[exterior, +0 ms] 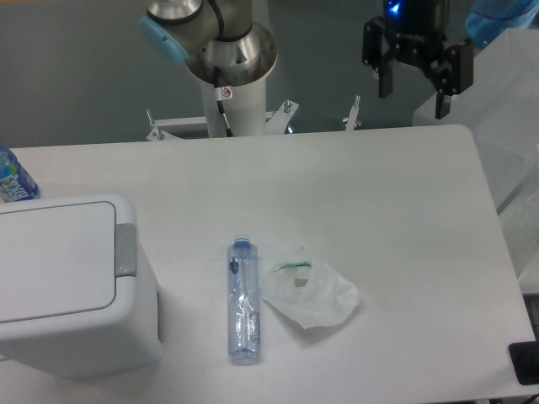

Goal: Open the trash can
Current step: 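Start moving the open gripper away from its raised position, then move the gripper over and lower it beside the trash can lid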

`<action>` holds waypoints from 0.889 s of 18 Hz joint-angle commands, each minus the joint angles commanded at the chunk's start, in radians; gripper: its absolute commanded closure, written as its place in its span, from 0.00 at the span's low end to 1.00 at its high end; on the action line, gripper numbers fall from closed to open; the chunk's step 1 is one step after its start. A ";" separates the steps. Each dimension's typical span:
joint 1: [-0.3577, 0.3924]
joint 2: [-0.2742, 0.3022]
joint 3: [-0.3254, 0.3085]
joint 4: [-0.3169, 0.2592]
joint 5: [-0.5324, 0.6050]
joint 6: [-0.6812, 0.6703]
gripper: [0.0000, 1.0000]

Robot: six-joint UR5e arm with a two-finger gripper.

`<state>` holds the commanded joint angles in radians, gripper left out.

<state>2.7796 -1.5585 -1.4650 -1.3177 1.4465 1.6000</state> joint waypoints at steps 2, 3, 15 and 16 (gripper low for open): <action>0.002 0.002 -0.005 0.000 0.000 -0.002 0.00; 0.002 0.002 -0.005 0.000 -0.003 0.000 0.00; -0.136 -0.037 -0.006 0.152 -0.077 -0.584 0.00; -0.146 -0.040 -0.006 0.169 -0.077 -0.630 0.00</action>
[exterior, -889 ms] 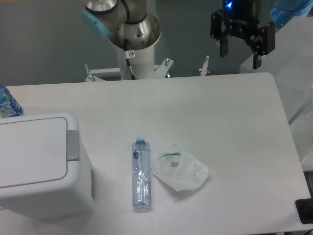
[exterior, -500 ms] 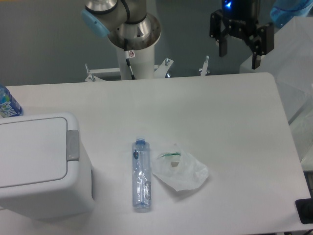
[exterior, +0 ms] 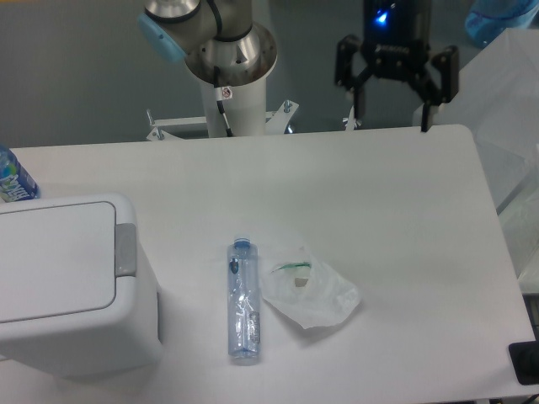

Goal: Open the trash can
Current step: 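Move the gripper over and lower it beside the trash can lid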

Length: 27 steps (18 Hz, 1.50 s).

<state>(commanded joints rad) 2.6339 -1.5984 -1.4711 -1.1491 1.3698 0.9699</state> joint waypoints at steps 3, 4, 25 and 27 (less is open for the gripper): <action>-0.032 -0.020 0.002 0.061 0.002 -0.103 0.00; -0.044 -0.026 0.003 0.075 0.002 -0.134 0.00; -0.321 -0.149 0.000 0.186 -0.074 -0.809 0.00; -0.337 -0.160 -0.002 0.184 -0.075 -0.813 0.00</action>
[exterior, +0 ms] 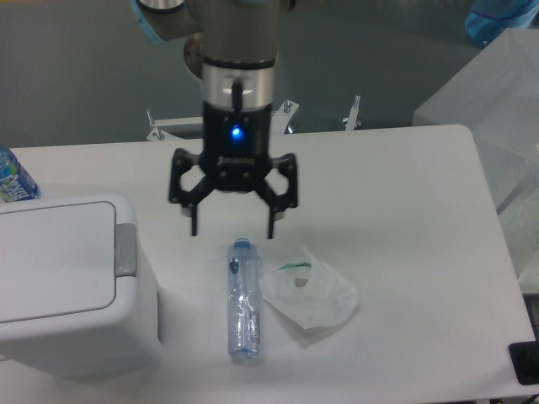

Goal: Open the trash can
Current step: 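Move the gripper over and lower it beside the trash can lid, then push the white trash can lid with the gripper to flip it open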

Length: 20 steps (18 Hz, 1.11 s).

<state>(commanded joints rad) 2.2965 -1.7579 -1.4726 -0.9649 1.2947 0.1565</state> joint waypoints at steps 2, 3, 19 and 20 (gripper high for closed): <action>-0.020 -0.009 0.000 0.000 0.000 -0.011 0.00; -0.023 -0.011 -0.002 0.000 0.000 -0.024 0.00; -0.055 -0.017 -0.023 0.000 0.000 -0.060 0.00; -0.055 -0.017 -0.023 0.000 0.000 -0.060 0.00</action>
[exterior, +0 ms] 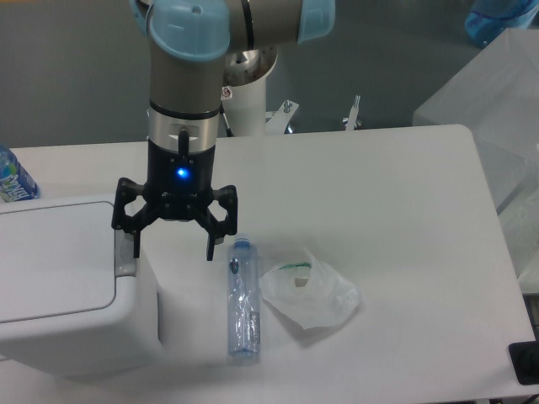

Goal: Open the trash can
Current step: 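Push the white trash can lid with the gripper to flip it open, then raise the gripper and move it back away from the trash can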

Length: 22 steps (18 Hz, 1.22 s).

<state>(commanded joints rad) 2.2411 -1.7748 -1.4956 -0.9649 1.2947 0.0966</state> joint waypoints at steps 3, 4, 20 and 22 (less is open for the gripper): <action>-0.009 -0.002 -0.005 0.000 0.000 0.000 0.00; -0.012 -0.005 -0.005 0.000 0.002 0.000 0.00; -0.014 -0.012 -0.017 0.002 0.003 0.000 0.00; -0.014 -0.012 -0.003 0.002 0.003 0.003 0.00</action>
<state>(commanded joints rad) 2.2273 -1.7871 -1.4988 -0.9633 1.2977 0.0997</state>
